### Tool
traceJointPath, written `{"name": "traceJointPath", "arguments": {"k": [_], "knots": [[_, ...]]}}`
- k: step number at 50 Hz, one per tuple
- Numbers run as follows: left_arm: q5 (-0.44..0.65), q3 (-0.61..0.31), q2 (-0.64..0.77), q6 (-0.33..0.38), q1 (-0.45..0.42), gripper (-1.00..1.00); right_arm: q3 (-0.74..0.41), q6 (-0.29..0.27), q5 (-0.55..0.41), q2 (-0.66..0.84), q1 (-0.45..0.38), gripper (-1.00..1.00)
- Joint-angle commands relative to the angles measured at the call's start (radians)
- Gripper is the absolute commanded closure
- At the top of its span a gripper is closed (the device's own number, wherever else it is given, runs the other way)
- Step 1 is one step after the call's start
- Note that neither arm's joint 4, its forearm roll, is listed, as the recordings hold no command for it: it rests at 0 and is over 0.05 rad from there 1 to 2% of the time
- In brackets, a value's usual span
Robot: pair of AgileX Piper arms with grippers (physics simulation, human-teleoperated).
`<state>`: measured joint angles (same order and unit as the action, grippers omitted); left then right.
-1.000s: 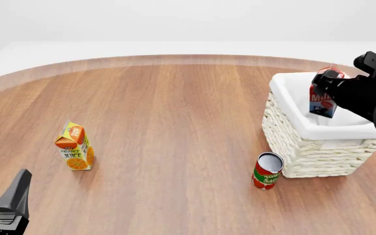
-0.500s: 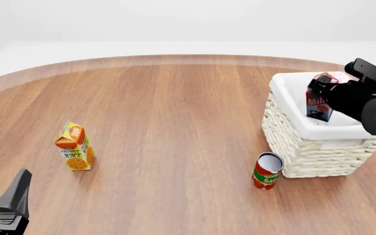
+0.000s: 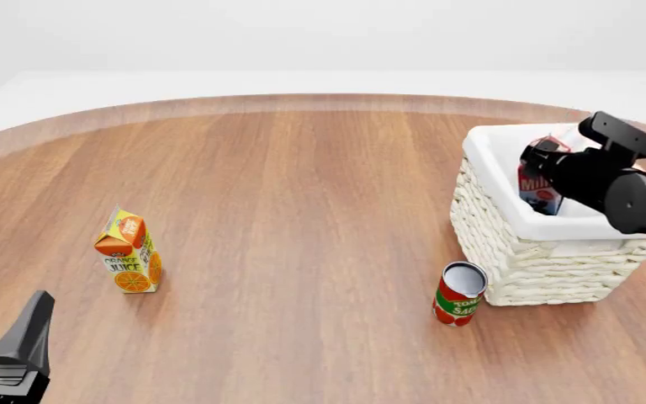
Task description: Pick the milk and place it in the basket.
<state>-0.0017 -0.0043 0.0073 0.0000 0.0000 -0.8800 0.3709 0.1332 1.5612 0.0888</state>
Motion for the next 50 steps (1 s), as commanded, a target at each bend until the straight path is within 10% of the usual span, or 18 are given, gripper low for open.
{"name": "traceJointPath", "arguments": {"k": [1, 44, 45, 50], "knots": [[0.000, 0.000, 0.000, 0.000, 0.000, -1.00, -0.027, 0.022, 0.018, 0.025, 0.003, 1.00], [0.000, 0.000, 0.000, 0.000, 0.000, -1.00, -0.065, 0.010, 0.033, 0.097, 0.032, 1.00], [0.000, 0.000, 0.000, 0.000, 0.000, -1.00, -0.069, 0.007, 0.029, 0.097, 0.037, -1.00], [0.000, 0.000, 0.000, 0.000, 0.000, -1.00, -0.074, 0.004, 0.021, 0.089, 0.041, -1.00]]}}
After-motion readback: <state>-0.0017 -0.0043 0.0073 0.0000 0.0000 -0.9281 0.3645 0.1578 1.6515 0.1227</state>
